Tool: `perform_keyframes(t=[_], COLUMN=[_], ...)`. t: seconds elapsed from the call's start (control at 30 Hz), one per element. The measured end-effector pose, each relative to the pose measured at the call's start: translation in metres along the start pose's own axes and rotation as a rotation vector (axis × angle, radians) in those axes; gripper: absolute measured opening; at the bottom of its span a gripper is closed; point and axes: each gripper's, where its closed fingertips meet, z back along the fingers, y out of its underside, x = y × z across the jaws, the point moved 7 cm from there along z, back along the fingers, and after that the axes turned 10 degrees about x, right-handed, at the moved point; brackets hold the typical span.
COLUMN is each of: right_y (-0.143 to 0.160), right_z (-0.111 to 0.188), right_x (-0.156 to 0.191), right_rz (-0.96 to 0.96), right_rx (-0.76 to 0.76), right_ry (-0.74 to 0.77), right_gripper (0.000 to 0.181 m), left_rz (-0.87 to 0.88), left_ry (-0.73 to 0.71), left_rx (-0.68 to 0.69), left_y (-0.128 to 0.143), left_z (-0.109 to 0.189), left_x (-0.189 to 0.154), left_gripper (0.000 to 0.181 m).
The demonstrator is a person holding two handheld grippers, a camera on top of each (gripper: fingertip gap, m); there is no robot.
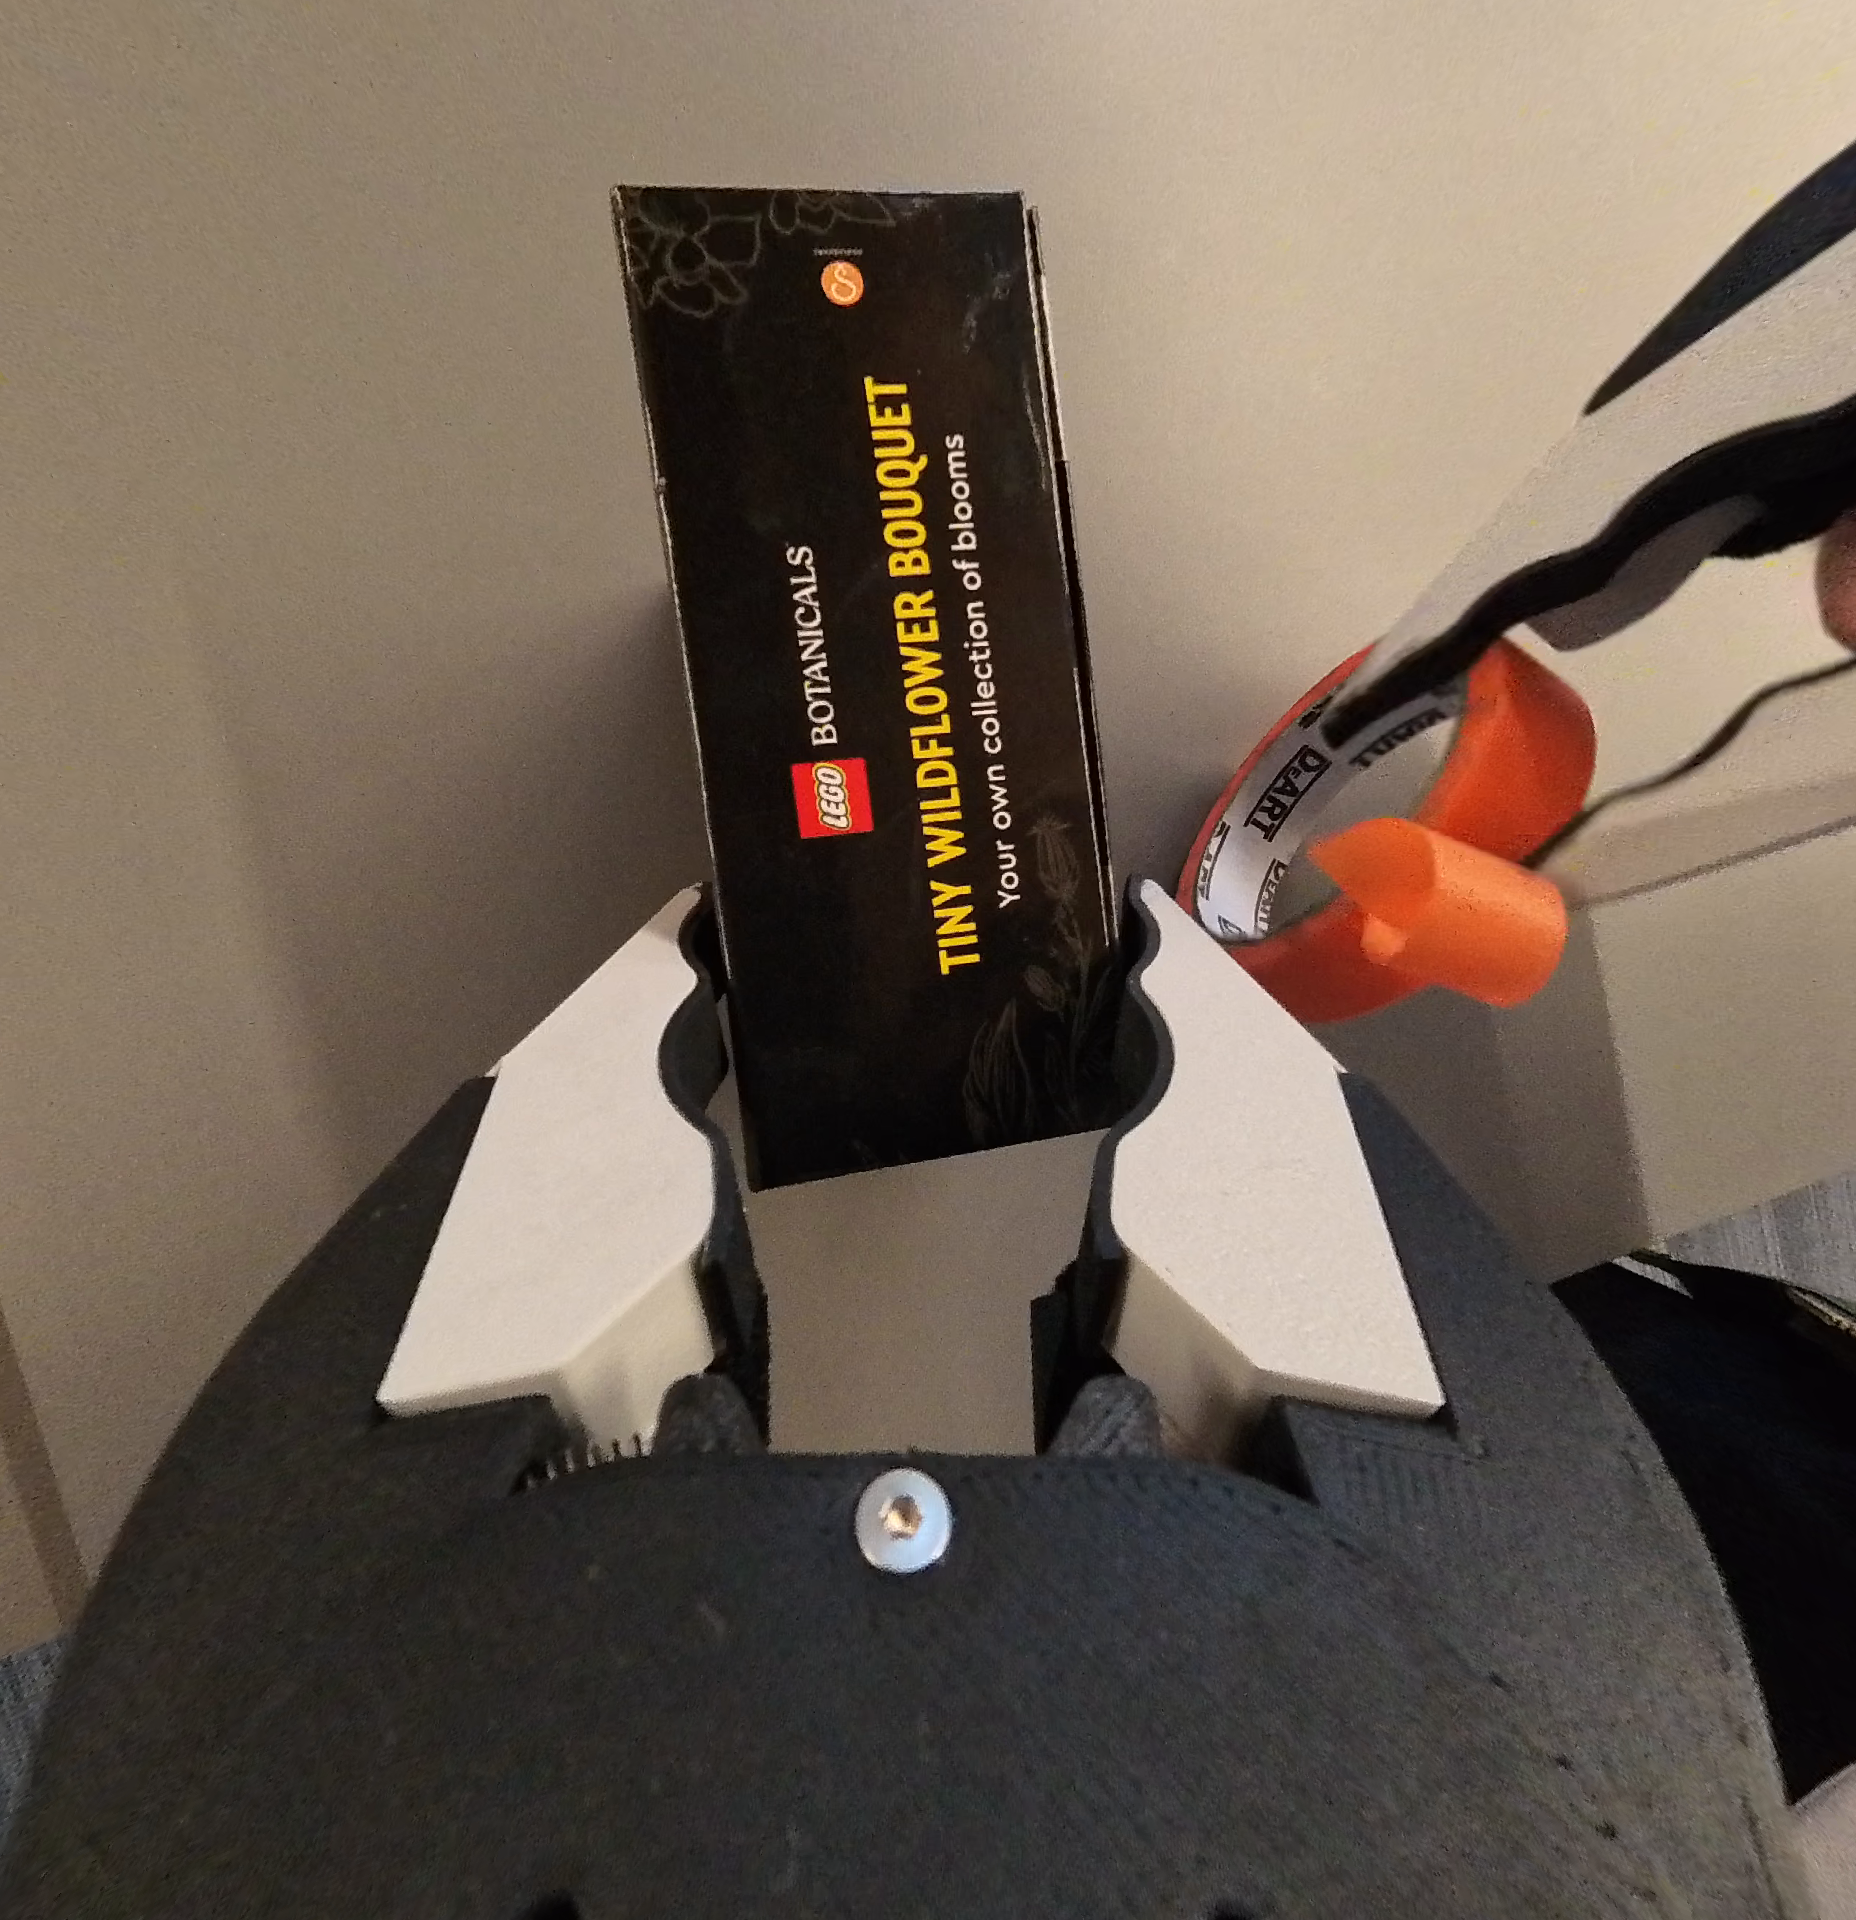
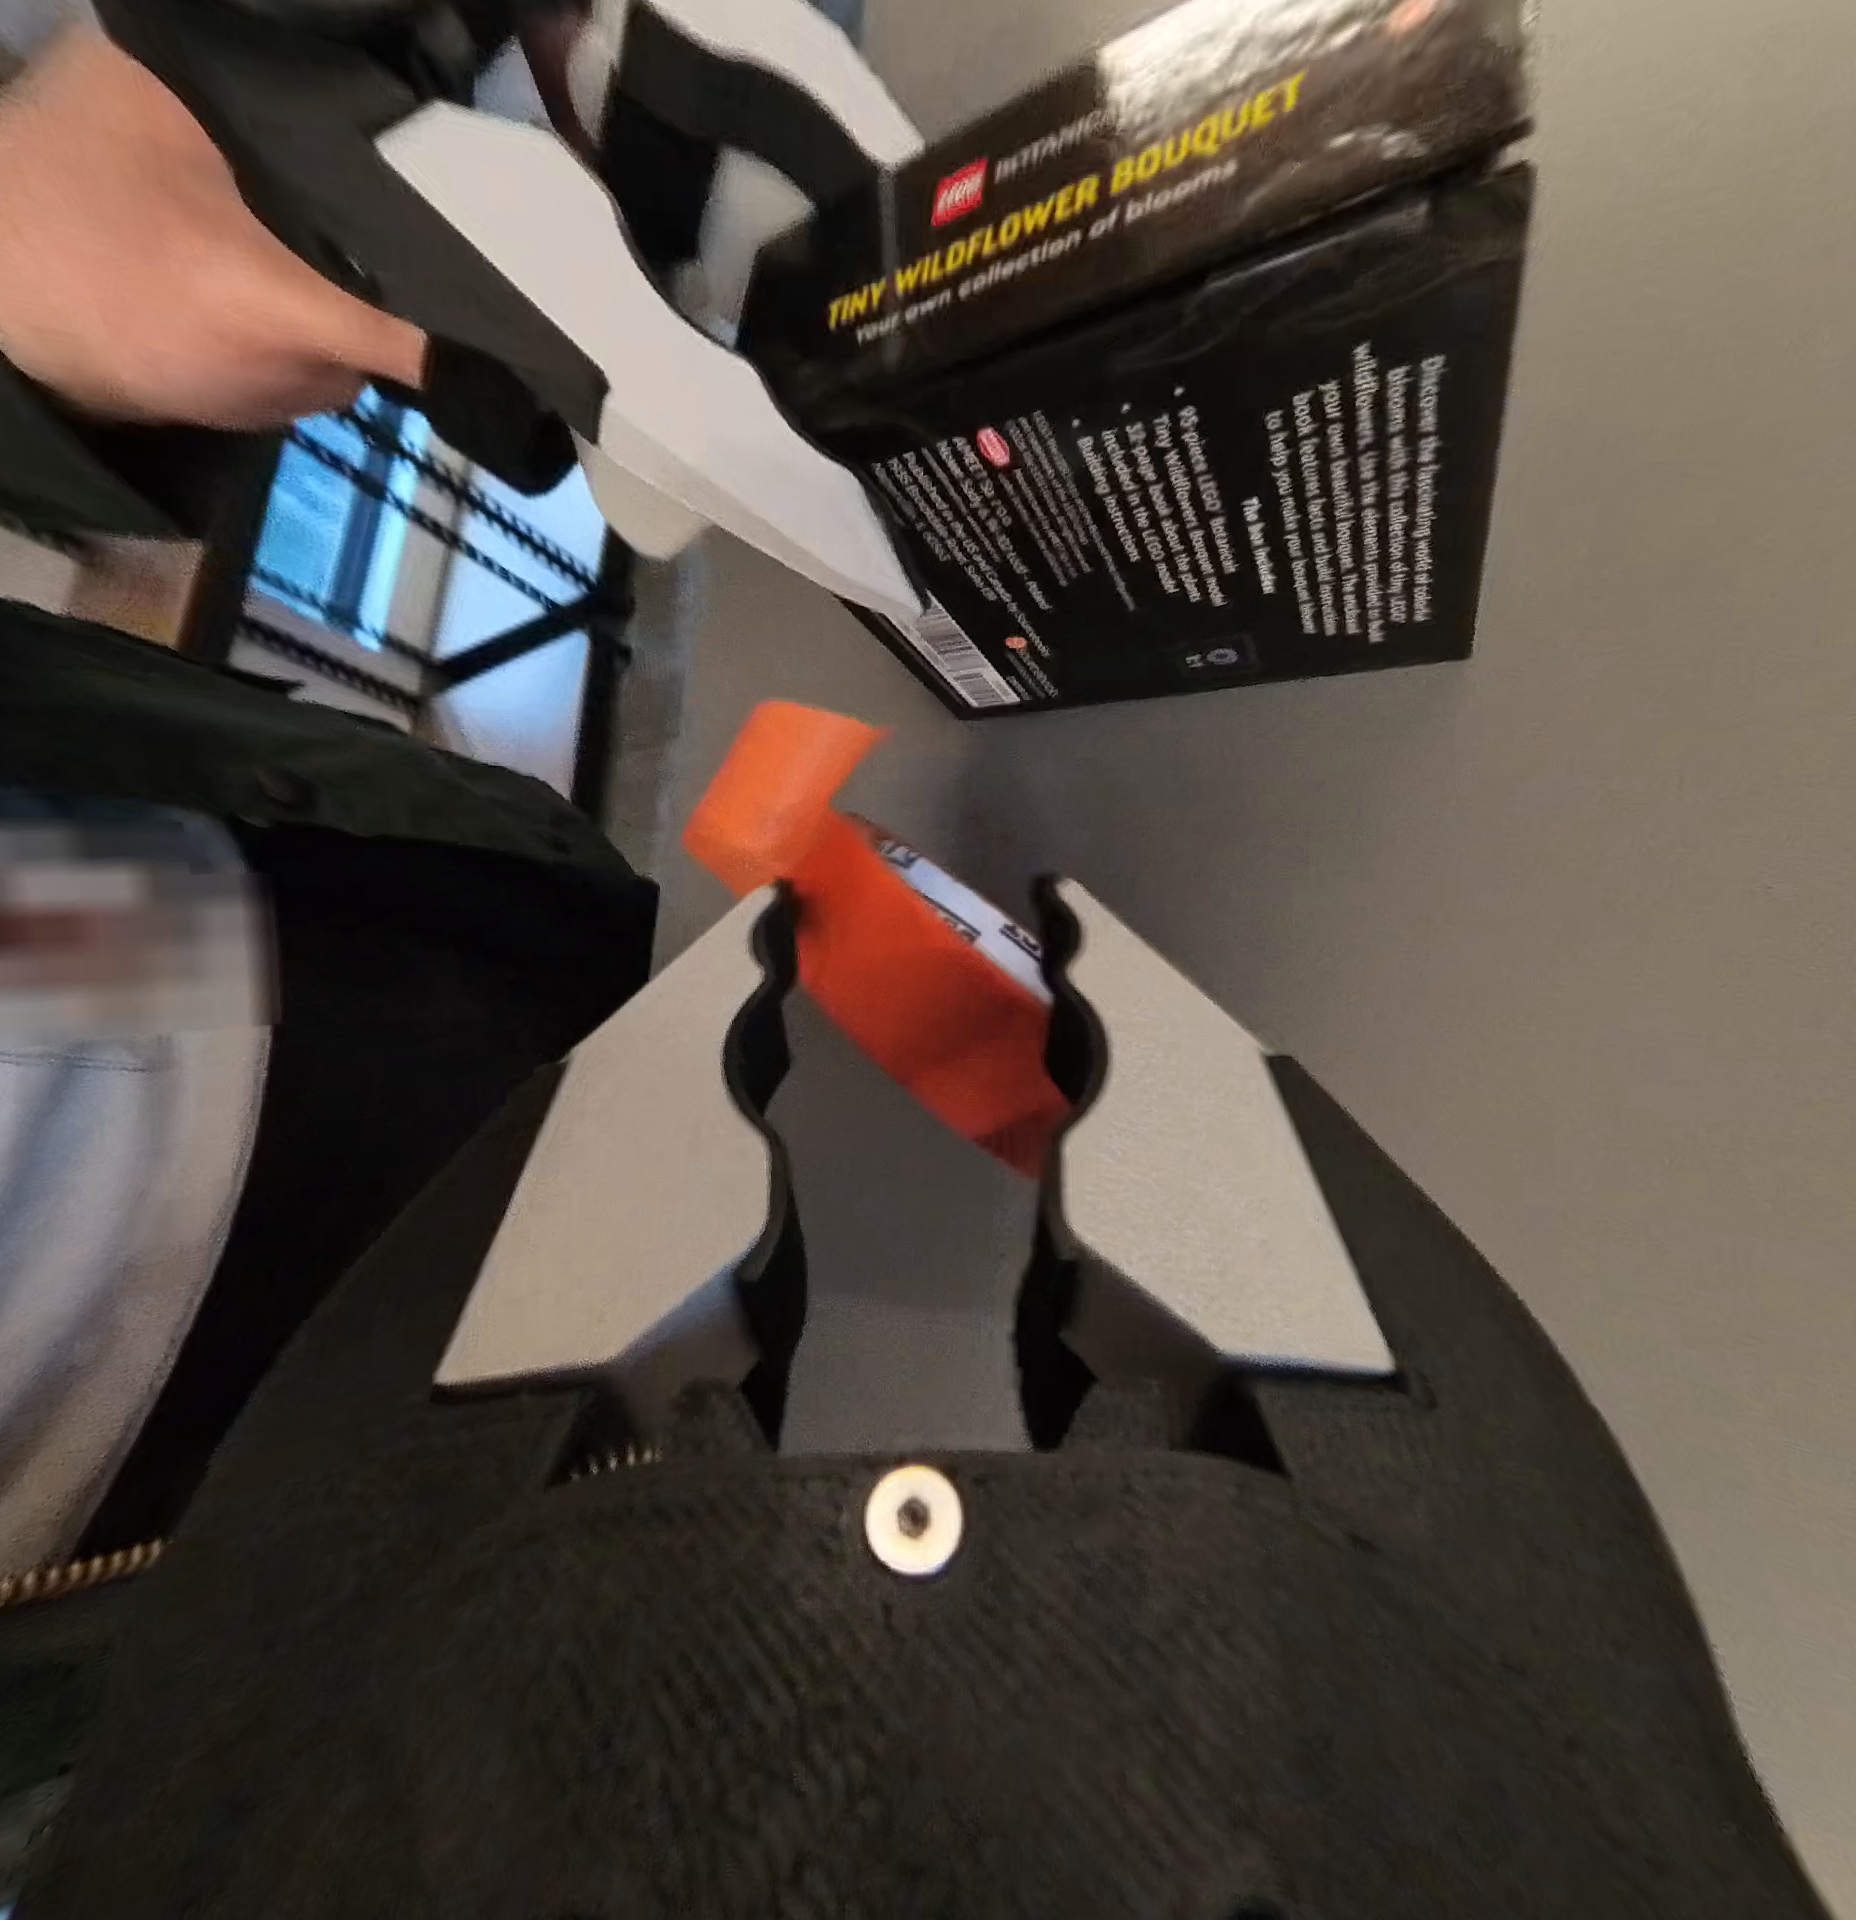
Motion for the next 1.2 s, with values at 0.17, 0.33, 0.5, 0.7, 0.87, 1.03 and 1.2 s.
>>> perform_keyframes(t=[0.17,0.33,0.5,0.7,0.87,1.03,1.2], right_y=[-0.002,0.0,0.016,0.041,0.051,0.056,0.064], right_z=[-0.003,0.004,0.01,0.017,0.018,0.02,0.011], right_x=[0.0,0.003,0.002,0.001,0.016,0.019,0.023], right_rz=[-0.134,-0.281,-0.561,-1.086,-1.282,-1.41,-1.47], right_rx=[0.066,0.018,-0.067,-0.529,-0.828,-1.063,-1.189], right_ry=[-0.032,-0.1,-0.222,-0.343,-0.236,-0.225,-0.291], right_gripper=[0.045,0.017,0.015,0.009,0.009,0.008,0.009], left_rz=[0.001,0.0,-0.002,0.0,-0.001,-0.005,-0.009], left_ry=[0.0,0.001,0.001,-0.001,-0.002,-0.002,-0.001], left_rx=[-0.001,-0.001,0.0,0.001,0.002,0.005,0.008], left_y=[0.0,0.0,0.0,0.0,0.0,0.0,0.0], left_z=[0.0,0.0,0.0,0.0,0.0,0.0,0.0], left_x=[0.0,0.0,0.0,0.0,0.0,0.0,0.0], left_gripper=[0.075,0.075,0.075,0.075,0.074,0.074,0.075])
